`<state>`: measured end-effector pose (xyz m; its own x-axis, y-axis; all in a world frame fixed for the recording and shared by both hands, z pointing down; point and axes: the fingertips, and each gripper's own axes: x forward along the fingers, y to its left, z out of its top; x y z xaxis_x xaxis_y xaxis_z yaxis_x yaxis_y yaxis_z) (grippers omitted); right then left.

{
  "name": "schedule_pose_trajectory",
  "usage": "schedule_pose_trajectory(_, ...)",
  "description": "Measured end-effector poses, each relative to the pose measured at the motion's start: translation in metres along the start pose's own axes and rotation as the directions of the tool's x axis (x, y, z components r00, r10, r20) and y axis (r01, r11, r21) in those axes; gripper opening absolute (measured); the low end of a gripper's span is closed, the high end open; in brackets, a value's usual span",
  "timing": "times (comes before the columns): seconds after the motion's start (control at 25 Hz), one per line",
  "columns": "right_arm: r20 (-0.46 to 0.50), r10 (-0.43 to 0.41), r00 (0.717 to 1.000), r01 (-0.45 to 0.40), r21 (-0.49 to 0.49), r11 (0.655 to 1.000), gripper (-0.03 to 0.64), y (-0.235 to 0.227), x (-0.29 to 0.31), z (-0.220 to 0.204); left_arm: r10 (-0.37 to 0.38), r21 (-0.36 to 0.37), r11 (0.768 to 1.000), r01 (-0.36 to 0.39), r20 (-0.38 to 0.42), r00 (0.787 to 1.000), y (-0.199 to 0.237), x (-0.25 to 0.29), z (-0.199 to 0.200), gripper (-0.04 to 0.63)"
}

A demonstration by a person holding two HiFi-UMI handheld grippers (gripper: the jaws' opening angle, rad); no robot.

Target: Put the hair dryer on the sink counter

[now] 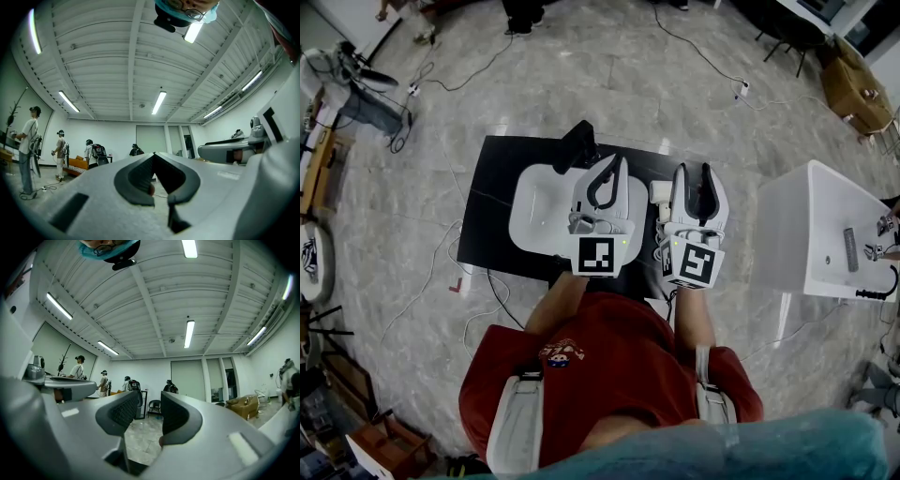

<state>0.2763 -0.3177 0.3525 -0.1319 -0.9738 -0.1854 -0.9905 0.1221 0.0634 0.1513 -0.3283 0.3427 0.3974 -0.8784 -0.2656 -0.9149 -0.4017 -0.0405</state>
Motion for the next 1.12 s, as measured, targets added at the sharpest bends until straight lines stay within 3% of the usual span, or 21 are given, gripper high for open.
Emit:
schedule_pose_trajectory(0.24,0.005,0.020,1.000,-0.020,-0.002,1.000,0.123,0.005,0.001,-0.002,-0.012,0.027,1.000,0.013,-0.004,1.000,-0.001,0.001,-0.002,-0.003)
schedule_pose_trajectory(0.84,-0.015,0.037,0.999,-0.037,0.005,0.999,0.003,0.009,0.005,-0.010,-0.019,0.012,1.000,0.019,-0.007,1.000,-0.003,0.004,-0.007,-0.003)
schedule_pose_trajectory(1.12,-0.037,0.058,0.998,-0.058,-0.005,0.998,0.000,0.013,0.005,-0.011,-0.018,0.006,1.000,0.018,-0.019,1.000,-0.002,0.003,-0.006,-0.003)
